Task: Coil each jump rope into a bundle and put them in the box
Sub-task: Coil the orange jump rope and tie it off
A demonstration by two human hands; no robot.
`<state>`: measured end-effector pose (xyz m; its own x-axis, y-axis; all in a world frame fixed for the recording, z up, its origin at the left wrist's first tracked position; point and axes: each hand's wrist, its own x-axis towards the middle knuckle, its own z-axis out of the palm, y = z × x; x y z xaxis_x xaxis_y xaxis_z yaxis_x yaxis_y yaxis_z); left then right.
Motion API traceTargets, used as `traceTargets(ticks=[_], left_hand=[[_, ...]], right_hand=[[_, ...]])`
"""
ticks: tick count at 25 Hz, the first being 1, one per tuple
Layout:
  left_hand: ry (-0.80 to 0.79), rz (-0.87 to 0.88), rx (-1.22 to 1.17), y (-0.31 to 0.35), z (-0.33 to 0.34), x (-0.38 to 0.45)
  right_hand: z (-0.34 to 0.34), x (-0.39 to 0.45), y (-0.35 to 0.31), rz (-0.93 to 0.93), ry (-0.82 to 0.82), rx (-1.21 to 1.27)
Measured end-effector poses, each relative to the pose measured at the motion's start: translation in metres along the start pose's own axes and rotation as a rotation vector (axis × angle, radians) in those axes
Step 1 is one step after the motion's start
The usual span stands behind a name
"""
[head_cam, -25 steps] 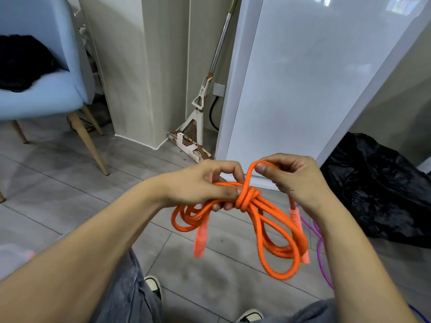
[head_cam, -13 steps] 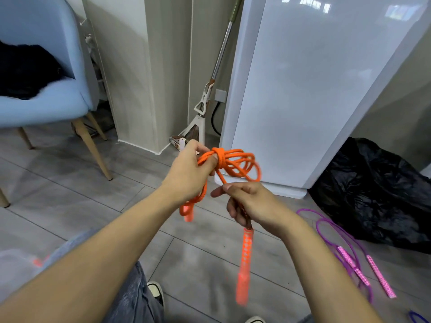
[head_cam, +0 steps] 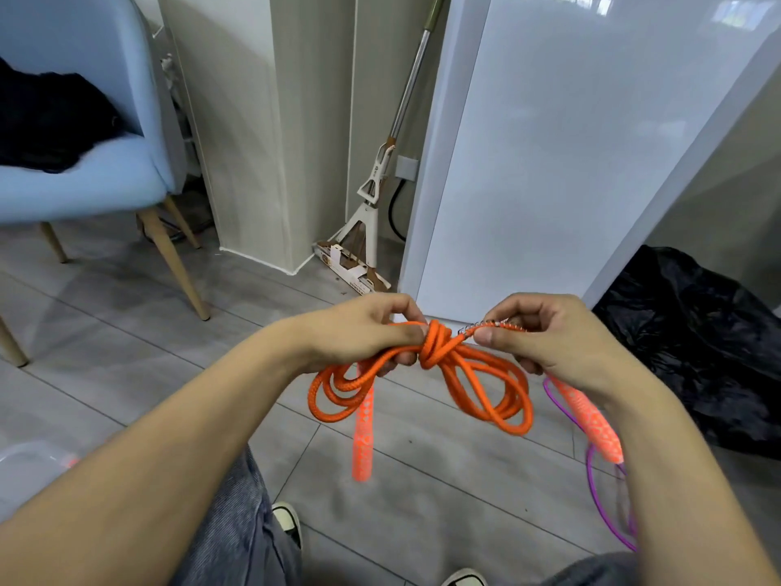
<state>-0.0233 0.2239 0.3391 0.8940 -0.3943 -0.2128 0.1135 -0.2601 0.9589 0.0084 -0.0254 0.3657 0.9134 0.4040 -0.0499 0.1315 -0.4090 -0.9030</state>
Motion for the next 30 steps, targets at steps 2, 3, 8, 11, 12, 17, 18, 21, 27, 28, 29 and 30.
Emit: traceTargets(ticks=[2,3,8,11,12,17,18,21,27,28,29,30], left_hand=[[-0.022,-0.015,-0.189,0.003,0.0,-0.001],[0.022,-0.011,-0.19,0.002,0.0,0.0],[0.603,0.044,-0.274,-0.004,0.004,0.018],[0.617,0.022,-0.354,-0.006,0.001,0.019],[0.608,0.014,-0.312,-0.009,-0.001,0.02],[0.606,-0.048,-0.165,-0.016,-0.004,0.022],[0.587,-0.057,-0.154,-0.015,-0.002,0.022],[0.545,-0.046,-0.247,-0.013,0.005,0.023],[0.508,0.026,-0.46,-0.011,0.003,0.027],[0.484,0.04,-0.441,-0.01,0.003,0.026],[0.453,0.052,-0.417,-0.01,0.003,0.026],[0.424,0.061,-0.393,-0.01,0.003,0.025]], right_hand=[[-0.006,-0.001,0.0,-0.026,0.039,0.056],[-0.008,-0.002,0.001,-0.052,0.074,0.069],[-0.01,0.005,0.015,-0.001,0.086,-0.116],[-0.008,0.003,0.018,0.205,-0.113,-0.203],[-0.008,0.001,0.016,0.252,-0.141,-0.149],[0.0,-0.007,-0.009,0.137,-0.132,0.496],[0.009,-0.006,-0.015,0.075,-0.107,0.545],[0.04,0.001,-0.027,-0.06,0.053,0.558],[0.059,0.002,-0.033,-0.279,0.461,0.419],[0.06,0.001,-0.033,-0.304,0.5,0.391],[0.061,0.0,-0.034,-0.328,0.538,0.362],[0.061,-0.001,-0.033,-0.352,0.569,0.327]])
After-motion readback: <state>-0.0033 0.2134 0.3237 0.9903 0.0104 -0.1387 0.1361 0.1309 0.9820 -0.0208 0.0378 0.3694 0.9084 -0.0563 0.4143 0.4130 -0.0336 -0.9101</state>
